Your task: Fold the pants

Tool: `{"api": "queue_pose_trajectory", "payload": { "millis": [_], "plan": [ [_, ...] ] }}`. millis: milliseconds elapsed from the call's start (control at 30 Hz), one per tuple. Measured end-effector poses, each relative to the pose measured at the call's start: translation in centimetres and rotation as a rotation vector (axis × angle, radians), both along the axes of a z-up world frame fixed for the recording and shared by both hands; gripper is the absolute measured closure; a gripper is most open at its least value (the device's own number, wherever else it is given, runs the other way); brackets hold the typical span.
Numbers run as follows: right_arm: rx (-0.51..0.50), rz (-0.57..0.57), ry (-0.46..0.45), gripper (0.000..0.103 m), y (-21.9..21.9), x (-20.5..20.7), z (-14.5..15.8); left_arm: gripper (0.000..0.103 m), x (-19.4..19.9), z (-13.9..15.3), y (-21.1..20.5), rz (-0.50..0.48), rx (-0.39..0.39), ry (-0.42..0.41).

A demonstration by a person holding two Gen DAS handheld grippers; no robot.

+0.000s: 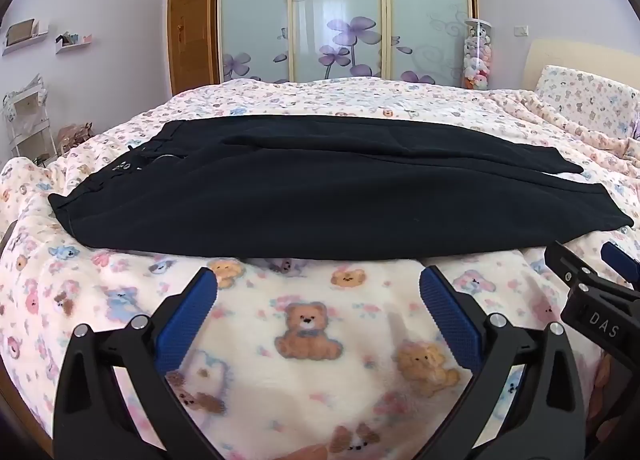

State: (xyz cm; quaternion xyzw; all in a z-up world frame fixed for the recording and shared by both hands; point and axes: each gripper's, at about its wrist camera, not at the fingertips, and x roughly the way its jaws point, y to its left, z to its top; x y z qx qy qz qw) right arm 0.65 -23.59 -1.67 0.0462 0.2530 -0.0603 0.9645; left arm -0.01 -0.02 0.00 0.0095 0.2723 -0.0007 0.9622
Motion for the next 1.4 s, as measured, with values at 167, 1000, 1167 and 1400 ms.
{"api": "queue_pose_trajectory", "payload": {
  "millis": [167,1000,1167,1400],
  "plan": [
    [0.000,0.000,0.003,0.001,0.0,0.0,0.0,0.002,0.0,0.0,0.1,0.004,-0.005,0.002],
    [0.001,0.000,0.003,0.001,-0.1,-0.1,0.0,0.002,-0.3,0.1,-0.6,-0.005,0.000,0.002],
    [0.002,0.000,0.003,0.001,-0.1,0.0,-0.1,0.002,-0.3,0.1,-0.6,-0.005,0.000,0.002],
    [0.002,0.000,0.003,0.001,-0.1,0.0,-0.1,0.002,-0.3,0.1,-0.6,-0.006,0.000,0.003]
  ]
}}
